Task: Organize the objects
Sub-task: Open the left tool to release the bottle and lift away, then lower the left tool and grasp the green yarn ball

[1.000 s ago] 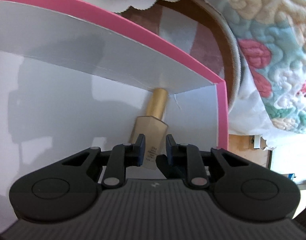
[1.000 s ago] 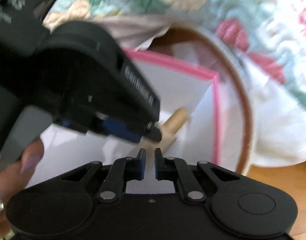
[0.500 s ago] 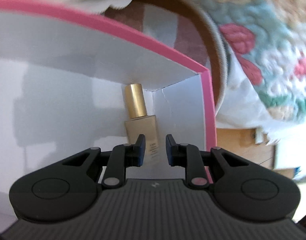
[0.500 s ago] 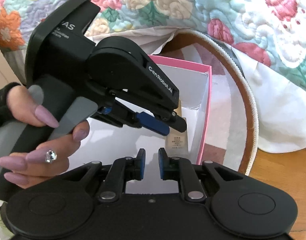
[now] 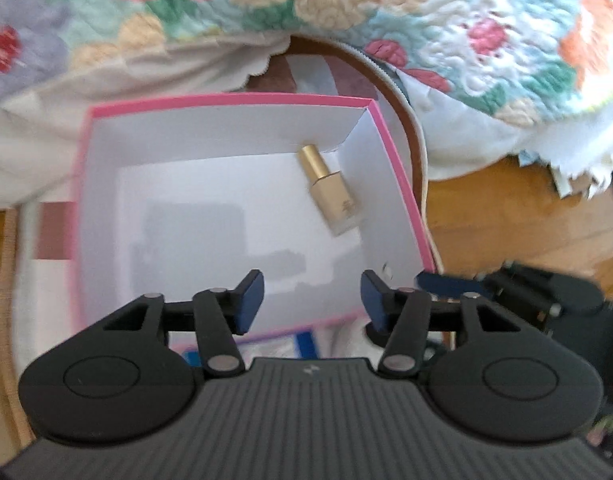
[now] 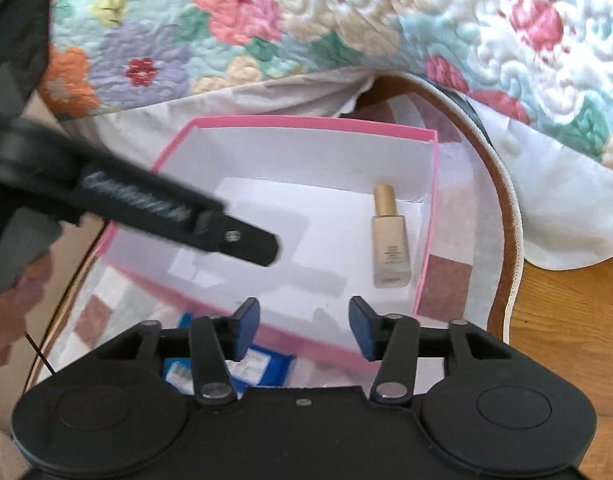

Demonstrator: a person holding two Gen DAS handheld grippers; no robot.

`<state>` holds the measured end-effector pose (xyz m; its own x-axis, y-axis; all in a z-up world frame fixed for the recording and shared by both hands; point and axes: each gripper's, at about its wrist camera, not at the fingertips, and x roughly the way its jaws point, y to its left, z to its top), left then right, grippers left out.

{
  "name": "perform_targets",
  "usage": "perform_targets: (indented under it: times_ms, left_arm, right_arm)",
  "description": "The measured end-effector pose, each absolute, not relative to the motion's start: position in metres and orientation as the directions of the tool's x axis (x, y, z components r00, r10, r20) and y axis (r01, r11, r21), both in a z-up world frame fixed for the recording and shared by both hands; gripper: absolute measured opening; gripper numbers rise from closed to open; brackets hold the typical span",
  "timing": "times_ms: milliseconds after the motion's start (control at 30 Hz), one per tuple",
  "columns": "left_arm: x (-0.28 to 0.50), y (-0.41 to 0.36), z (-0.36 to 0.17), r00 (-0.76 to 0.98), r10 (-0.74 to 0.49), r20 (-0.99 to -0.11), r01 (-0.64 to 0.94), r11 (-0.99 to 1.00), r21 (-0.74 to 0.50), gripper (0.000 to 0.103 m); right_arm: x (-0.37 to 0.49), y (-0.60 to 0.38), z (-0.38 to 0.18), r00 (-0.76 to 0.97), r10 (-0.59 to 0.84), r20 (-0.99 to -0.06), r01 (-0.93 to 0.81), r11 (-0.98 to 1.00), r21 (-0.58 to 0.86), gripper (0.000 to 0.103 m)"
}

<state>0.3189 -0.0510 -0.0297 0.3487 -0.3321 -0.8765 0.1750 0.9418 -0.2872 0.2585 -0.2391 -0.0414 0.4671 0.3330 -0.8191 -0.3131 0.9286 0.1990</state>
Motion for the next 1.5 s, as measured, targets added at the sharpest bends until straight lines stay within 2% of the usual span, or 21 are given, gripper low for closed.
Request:
perform_targets:
  times_ms: [100, 267, 367, 667, 767, 1100, 1300, 1500]
  left_arm:
    - [0.286, -0.034, 0.002, 0.372, -0.297, -0.880, 0.190, 0.952, -0.241, 0.064]
    - [0.250, -0.006, 0.031, 0.374, -0.278, -0.885, 0.183, 0.957, -0.223, 0.069]
    - [0.227, 0.011, 0.046, 0.376, -0.265, -0.888, 0.185, 0.960, -0.208, 0.071]
    - [0.159, 0.040, 0.073, 0.379, -0.272, -0.884, 0.178, 0.959, -0.219, 0.082]
    - [0.142, 0.049, 0.073, 0.393, -0.282, -0.875, 0.175, 0.957, -0.229, 0.089]
    - [0.129, 0.073, 0.019, 0.395, -0.308, -0.865, 0.119, 0.951, -0.284, 0.092]
    - [0.145, 0.077, -0.029, 0.383, -0.287, -0.878, 0.078, 0.957, -0.279, 0.092]
    - [0.158, 0.084, -0.072, 0.353, -0.326, -0.877, 0.009, 0.938, -0.345, 0.090]
  right_arm:
    - [0.242, -0.234, -0.025, 0.469, 0.341, -0.815, -0.339, 0.921, 0.190, 0.066]
    - [0.210, -0.227, 0.004, 0.476, 0.339, -0.811, -0.375, 0.913, 0.162, 0.073]
    - [0.190, -0.223, 0.019, 0.465, 0.357, -0.810, -0.391, 0.904, 0.174, 0.086]
    - [0.137, -0.199, 0.043, 0.376, 0.436, -0.818, -0.466, 0.852, 0.240, 0.087]
    - [0.120, -0.188, 0.044, 0.330, 0.485, -0.810, -0.492, 0.820, 0.291, 0.087]
    - [0.096, -0.157, 0.003, 0.276, 0.567, -0.776, -0.524, 0.765, 0.373, 0.088]
    - [0.103, -0.142, -0.033, 0.313, 0.563, -0.765, -0.514, 0.777, 0.362, 0.087]
    - [0.104, -0.125, -0.072, 0.324, 0.543, -0.775, -0.528, 0.783, 0.328, 0.087]
